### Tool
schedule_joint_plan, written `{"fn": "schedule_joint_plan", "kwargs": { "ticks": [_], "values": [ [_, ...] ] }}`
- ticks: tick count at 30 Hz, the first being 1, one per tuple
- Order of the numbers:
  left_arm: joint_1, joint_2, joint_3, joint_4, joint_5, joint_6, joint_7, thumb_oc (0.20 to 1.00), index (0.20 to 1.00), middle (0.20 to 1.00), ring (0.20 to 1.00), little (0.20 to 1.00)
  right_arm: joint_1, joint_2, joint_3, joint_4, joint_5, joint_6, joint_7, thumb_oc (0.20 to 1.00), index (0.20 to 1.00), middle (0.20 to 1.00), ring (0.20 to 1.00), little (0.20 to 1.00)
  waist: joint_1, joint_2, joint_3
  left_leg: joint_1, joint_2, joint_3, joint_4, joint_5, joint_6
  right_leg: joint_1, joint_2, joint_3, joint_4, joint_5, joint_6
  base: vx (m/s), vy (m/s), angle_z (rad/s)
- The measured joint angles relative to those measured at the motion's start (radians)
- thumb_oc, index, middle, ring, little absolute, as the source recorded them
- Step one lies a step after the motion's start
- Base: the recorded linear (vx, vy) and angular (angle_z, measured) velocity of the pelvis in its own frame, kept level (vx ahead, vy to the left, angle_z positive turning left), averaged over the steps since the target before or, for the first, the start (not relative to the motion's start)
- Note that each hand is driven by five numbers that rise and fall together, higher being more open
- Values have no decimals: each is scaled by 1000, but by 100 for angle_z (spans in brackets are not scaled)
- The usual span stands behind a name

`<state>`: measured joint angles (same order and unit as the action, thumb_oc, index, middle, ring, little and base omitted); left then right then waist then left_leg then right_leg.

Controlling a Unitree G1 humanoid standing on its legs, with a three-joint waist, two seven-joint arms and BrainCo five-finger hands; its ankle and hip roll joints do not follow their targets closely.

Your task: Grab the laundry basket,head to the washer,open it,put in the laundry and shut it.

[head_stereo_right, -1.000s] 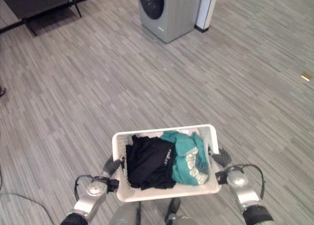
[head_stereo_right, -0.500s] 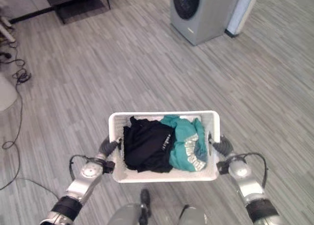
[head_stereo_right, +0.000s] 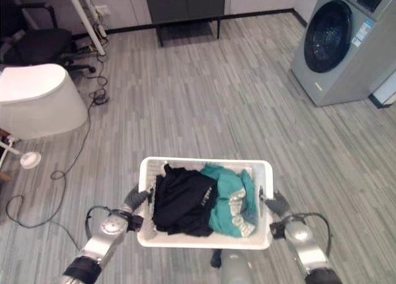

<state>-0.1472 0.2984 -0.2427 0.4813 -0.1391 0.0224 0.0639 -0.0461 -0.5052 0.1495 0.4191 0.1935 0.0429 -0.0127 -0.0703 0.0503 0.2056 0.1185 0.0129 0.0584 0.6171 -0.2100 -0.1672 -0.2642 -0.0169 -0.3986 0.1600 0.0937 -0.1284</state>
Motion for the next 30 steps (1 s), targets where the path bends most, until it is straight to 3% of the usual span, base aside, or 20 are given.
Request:
{"fn": "schedule_joint_plan", "kwargs": {
  "ticks": [1, 2, 3, 4, 5, 8, 11, 13, 14, 17, 18, 20, 21, 22, 23, 24, 25, 26, 28, 30],
  "values": [
    [9, 10, 5, -12, -2, 2, -1, 200, 200, 200, 200, 200, -14, 3, 2, -8, 2, 0, 4, 200, 200, 200, 200, 200, 1, 2, 0, -82, 46, 15, 209, 93, -2, 19, 21, 7, 11, -12, -12, 383, -292, -64],
    [15, 19, 5, -22, -3, 2, -1, 200, 200, 200, 200, 200, -12, 5, 6, -9, 2, 0, 5, 200, 200, 200, 200, 200, 16, 1, -1, -128, 77, 34, 310, 112, 4, 34, 47, 20, 19, -26, -22, 420, -296, -78],
    [20, 43, 0, -41, -8, 2, -5, 200, 200, 200, 200, 200, -28, 2, 10, -23, 9, -2, 6, 200, 200, 200, 200, 200, 25, -25, -6, -250, 103, 35, 460, 158, 37, 67, 85, 83, 15, -99, -63, 419, -237, -94],
    [11, 52, -1, -49, -8, 1, -6, 200, 200, 200, 200, 200, -39, 3, 10, -16, 10, -5, 6, 200, 200, 200, 200, 200, 29, -58, 1, -352, 131, 37, 607, 222, 71, 107, 99, 115, 21, -135, -74, 402, -159, -93],
    [12, 59, -2, -47, -8, 3, -5, 200, 200, 200, 200, 200, -39, 21, 10, -8, 12, -4, 2, 200, 200, 200, 200, 200, 35, -98, 0, -428, 148, 36, 668, 224, 86, 163, 101, 148, 15, -168, -78, 352, -77, -87],
    [19, 71, -2, -63, -9, 2, -6, 200, 200, 200, 200, 200, -37, 28, 7, -27, 30, -4, -10, 200, 200, 200, 200, 200, 34, -151, -10, -629, 148, -1, 477, 181, 117, 307, 83, 211, -46, -195, -61, 489, 2, -73],
    [4, 91, -2, -76, -9, -2, -10, 200, 200, 200, 200, 200, -30, 17, 1, -57, 29, -4, -8, 200, 200, 200, 200, 200, 62, -150, 0, -662, 143, -24, -131, 185, 112, 414, 64, 249, -90, -228, 2, 414, 96, -55],
    [8, 92, -3, -76, -9, -1, -12, 200, 200, 200, 200, 200, -30, 17, 2, -57, 29, -4, -6, 200, 200, 200, 200, 200, 69, -148, 0, -638, 138, -24, -263, 187, 108, 446, 56, 254, -104, -234, 16, 437, 99, -46],
    [6, 93, -6, -78, -9, -2, -26, 200, 200, 200, 200, 200, -17, 1, 2, -63, 29, -8, -3, 200, 200, 200, 200, 200, 70, -129, -10, -571, 96, -21, -530, 183, 105, 572, 34, 254, -178, -267, 69, 597, 154, -46],
    [-7, 93, -6, -82, -9, -7, -32, 200, 200, 200, 200, 200, -3, -28, 2, -96, 29, -12, 0, 200, 200, 200, 200, 200, 80, -80, -37, -483, 59, -28, -558, 90, 109, 648, 37, 314, -161, -359, 132, 422, 118, -47],
    [-19, 104, -5, -75, -9, -6, -32, 200, 200, 200, 200, 200, -2, -5, 1, -95, 30, -15, -4, 200, 200, 200, 200, 200, 83, -113, -28, -470, 29, -48, -555, 164, 110, 641, 3, 335, -110, -385, 158, 561, 181, -52],
    [-20, 144, 2, -116, -9, 3, -34, 200, 200, 200, 200, 200, -22, 2, 1, -97, 29, -15, 4, 200, 200, 200, 200, 200, 96, -142, -16, -455, 14, -53, -502, 183, 133, 595, -19, 385, -50, -398, 226, 462, 165, -68],
    [-23, 171, 2, -146, -9, 1, -34, 200, 200, 200, 200, 200, -52, 4, 2, -83, 29, -15, 18, 200, 200, 200, 200, 200, 123, -160, -3, -415, -1, -48, -441, 217, 143, 580, -33, 391, 31, -401, 227, 709, 325, -112],
    [-18, 176, 13, -178, -9, -14, -33, 200, 200, 200, 200, 200, -51, 4, -2, -93, 29, -32, 13, 200, 200, 200, 200, 200, 142, -154, -7, -355, -3, -51, -452, 356, 161, 572, -9, 394, 98, -441, 228, 529, 265, -92],
    [-32, 194, 19, -189, -13, -21, -25, 200, 200, 200, 200, 200, -65, 13, 6, -91, 29, -40, 10, 200, 200, 200, 200, 200, 133, -194, -5, -339, -26, -39, -460, 298, 144, 523, -14, 365, 153, -407, 190, 759, 398, -112],
    [-40, 218, 25, -185, -25, -28, 4, 200, 200, 200, 200, 200, -147, 37, 13, -46, 27, -33, 5, 200, 200, 200, 200, 200, 151, -191, 9, -335, 2, 52, -373, 231, 206, 340, -71, 312, 521, -382, 328, 213, 133, -80],
    [-56, 235, 22, -180, -39, -26, 3, 200, 200, 200, 200, 200, -184, 45, 10, -41, 26, -28, -1, 200, 200, 200, 200, 200, 142, -179, 23, -319, -2, 49, -373, 227, 222, 251, -109, 280, 683, -324, 345, 458, 204, -62],
    [-68, 237, 21, -180, -47, -24, 1, 200, 200, 200, 200, 200, -186, 39, 9, -50, 25, -16, -2, 200, 200, 200, 200, 200, 112, -169, 28, -290, -23, 36, -384, 225, 245, 185, -166, 220, 799, -292, 344, 232, 67, 10],
    [-73, 241, 23, -194, -51, -25, 3, 200, 200, 200, 200, 200, -203, 35, 11, -39, 25, -14, -2, 200, 200, 200, 200, 200, 111, -137, 43, -239, -24, 45, -401, 196, 268, 146, -244, 158, 772, -331, 306, 343, -22, -1],
    [-81, 249, 25, -204, -53, -28, 7, 200, 200, 200, 200, 200, -226, 31, 14, -31, 26, -15, -2, 200, 200, 200, 200, 200, 112, -91, 46, -208, -17, 39, -439, 187, 255, 122, -293, 115, 513, -328, 285, 400, -186, -5]
  ]
}}
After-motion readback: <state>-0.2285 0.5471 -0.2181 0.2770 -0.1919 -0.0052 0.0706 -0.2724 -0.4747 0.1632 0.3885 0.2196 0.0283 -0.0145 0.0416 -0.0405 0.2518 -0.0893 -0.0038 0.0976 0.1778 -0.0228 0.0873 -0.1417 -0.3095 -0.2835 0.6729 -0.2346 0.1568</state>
